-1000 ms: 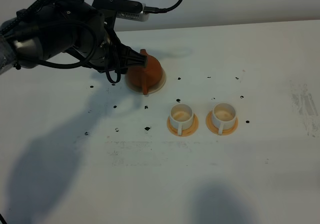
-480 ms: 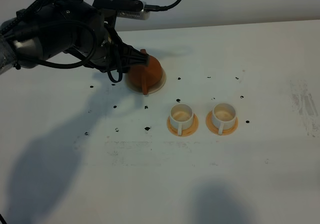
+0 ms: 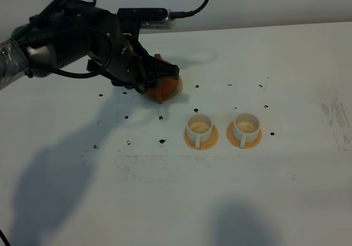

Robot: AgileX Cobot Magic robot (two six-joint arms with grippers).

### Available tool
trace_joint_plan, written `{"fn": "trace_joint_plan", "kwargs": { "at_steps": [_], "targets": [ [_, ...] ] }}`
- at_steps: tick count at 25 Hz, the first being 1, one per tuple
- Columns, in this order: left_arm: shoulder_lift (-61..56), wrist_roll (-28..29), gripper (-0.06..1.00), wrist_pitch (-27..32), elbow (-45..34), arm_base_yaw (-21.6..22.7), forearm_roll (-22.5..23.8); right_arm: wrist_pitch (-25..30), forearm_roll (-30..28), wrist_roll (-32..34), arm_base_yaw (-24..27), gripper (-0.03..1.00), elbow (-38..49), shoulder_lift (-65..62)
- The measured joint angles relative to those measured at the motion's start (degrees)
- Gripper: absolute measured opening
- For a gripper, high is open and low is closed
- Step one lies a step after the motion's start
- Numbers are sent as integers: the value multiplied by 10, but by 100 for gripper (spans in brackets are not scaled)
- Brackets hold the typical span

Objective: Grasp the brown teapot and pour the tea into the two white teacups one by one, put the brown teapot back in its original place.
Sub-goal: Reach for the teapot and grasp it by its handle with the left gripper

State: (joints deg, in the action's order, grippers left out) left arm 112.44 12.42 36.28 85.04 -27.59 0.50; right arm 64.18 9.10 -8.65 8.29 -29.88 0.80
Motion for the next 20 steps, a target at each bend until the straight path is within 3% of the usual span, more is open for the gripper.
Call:
{"fn": "trace_joint_plan", "kwargs": {
  "at_steps": [6, 20],
  "targets": [
    [11, 18, 33, 0, 0, 0, -5, 0, 0, 0, 0, 45, 0, 0],
    [11, 119, 33, 7, 0, 11, -2, 0, 0, 0, 0, 45, 0, 0]
  ]
}}
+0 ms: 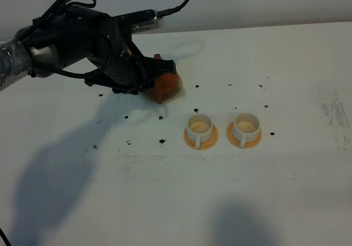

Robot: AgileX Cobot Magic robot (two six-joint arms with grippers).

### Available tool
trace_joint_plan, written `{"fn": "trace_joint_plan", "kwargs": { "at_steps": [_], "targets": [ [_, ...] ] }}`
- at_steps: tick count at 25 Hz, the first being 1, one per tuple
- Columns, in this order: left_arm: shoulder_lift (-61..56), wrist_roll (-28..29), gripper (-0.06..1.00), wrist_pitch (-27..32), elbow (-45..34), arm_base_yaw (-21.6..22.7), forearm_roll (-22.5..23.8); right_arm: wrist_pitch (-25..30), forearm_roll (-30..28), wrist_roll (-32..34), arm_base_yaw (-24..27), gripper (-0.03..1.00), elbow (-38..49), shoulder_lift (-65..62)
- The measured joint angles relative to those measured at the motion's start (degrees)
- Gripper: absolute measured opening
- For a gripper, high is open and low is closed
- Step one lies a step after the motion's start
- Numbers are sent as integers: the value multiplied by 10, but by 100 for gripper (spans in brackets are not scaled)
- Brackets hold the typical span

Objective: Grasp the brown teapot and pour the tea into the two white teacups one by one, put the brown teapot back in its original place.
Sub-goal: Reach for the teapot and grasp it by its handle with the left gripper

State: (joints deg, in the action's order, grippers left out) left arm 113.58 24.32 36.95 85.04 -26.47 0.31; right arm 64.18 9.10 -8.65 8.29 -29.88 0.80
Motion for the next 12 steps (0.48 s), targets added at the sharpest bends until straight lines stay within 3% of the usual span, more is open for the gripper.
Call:
{"fn": "trace_joint_plan", "kwargs": {
  "at_steps": [6, 12],
  "targets": [
    [1, 50, 33, -3, 0, 0, -8, 0, 1, 0, 0, 45, 0, 0],
    [23, 60, 33, 3, 8, 0, -12, 0, 1, 0, 0, 45, 0, 0]
  ]
}}
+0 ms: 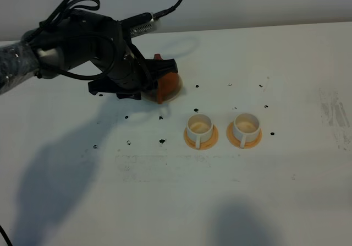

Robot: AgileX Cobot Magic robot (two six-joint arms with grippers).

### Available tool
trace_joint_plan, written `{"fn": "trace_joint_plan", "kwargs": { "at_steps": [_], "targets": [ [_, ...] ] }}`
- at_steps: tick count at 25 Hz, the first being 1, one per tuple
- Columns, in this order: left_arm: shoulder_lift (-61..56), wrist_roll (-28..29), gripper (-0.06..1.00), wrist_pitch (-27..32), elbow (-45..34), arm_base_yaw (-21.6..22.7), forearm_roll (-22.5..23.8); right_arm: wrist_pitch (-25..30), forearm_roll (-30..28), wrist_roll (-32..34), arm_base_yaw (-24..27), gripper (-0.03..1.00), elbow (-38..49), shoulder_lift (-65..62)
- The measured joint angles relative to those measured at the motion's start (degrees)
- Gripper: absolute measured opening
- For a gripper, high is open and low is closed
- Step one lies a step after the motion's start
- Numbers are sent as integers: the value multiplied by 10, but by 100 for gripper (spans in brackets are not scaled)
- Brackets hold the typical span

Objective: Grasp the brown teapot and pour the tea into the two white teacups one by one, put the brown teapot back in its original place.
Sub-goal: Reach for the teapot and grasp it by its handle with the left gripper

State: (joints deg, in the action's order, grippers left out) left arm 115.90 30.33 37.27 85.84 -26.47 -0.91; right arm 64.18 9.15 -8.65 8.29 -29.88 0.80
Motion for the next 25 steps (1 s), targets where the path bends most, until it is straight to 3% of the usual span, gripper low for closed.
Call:
{"fn": "trace_joint_plan", "kwargs": {
  "at_steps": [6, 15, 25],
  "targets": [
    [48, -7, 33, 65, 72, 0, 0, 0, 0, 0, 0, 45, 0, 0],
    [93, -32, 33, 113, 141, 0, -1, 0, 0, 0, 0, 45, 0, 0],
    [96, -36, 33, 105, 144, 0, 0, 0, 0, 0, 0, 45, 0, 0]
  ]
}}
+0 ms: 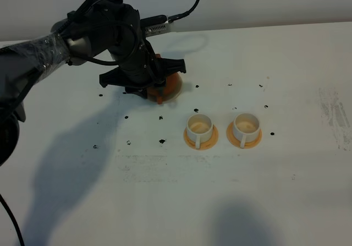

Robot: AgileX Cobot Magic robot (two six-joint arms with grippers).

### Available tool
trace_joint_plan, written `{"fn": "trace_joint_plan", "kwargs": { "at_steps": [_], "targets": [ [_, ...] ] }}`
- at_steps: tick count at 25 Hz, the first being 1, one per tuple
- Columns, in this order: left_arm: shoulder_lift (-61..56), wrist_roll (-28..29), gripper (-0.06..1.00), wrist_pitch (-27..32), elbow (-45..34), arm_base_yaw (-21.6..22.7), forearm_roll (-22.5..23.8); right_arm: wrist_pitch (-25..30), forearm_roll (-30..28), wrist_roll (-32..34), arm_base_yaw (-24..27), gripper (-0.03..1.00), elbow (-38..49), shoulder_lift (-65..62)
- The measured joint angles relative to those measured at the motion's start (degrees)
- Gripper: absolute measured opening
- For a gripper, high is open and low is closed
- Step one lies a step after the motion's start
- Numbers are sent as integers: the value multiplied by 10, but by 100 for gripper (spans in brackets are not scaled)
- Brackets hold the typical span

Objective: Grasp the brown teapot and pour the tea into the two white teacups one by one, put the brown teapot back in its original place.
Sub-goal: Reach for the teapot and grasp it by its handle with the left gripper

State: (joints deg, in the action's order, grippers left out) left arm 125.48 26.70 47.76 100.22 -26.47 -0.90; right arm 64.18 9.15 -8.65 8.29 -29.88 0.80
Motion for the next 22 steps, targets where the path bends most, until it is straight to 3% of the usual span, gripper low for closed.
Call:
{"fn": "trace_joint_plan", "kwargs": {
  "at_steps": [22],
  "targets": [
    [31, -3, 33, -73, 1, 0, 2, 0, 0, 0, 0, 43, 0, 0]
  ]
}}
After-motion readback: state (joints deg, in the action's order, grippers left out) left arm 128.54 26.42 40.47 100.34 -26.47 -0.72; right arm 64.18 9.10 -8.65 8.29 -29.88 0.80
